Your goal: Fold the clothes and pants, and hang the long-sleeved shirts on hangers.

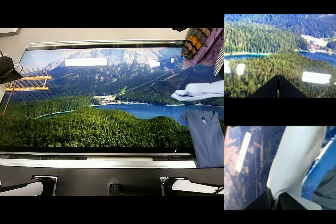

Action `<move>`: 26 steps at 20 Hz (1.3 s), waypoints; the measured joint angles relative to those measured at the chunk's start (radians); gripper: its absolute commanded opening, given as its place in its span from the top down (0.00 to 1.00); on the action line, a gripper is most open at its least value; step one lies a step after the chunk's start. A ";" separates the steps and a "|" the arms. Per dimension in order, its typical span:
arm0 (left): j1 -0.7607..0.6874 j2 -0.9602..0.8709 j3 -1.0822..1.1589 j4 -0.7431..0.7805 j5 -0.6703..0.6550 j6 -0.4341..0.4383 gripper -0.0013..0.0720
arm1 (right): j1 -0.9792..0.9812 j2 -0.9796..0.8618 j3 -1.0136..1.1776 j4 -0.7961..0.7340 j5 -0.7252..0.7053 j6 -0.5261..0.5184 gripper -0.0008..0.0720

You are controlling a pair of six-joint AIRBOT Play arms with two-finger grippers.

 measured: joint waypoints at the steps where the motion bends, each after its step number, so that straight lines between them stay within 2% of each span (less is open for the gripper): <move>1: 0.000 0.000 0.000 0.000 -0.006 0.000 0.96 | -0.004 0.015 0.001 -0.037 -0.018 0.023 0.95; 9: -0.010 0.000 0.000 0.000 -0.030 0.000 0.96 | -0.012 0.079 -0.015 -0.249 -0.256 0.085 0.95; 14: -0.024 0.000 -0.003 0.000 -0.040 0.000 0.96 | 0.027 0.100 -0.120 -0.385 -0.392 0.032 0.95; 21: -0.029 0.000 -0.028 0.000 -0.055 0.000 0.96 | 0.069 0.208 -0.457 -0.658 -0.404 -0.011 0.95; 26: -0.029 0.000 -0.064 0.000 -0.056 0.000 0.96 | 0.072 0.244 -0.646 -0.761 -0.349 -0.021 0.95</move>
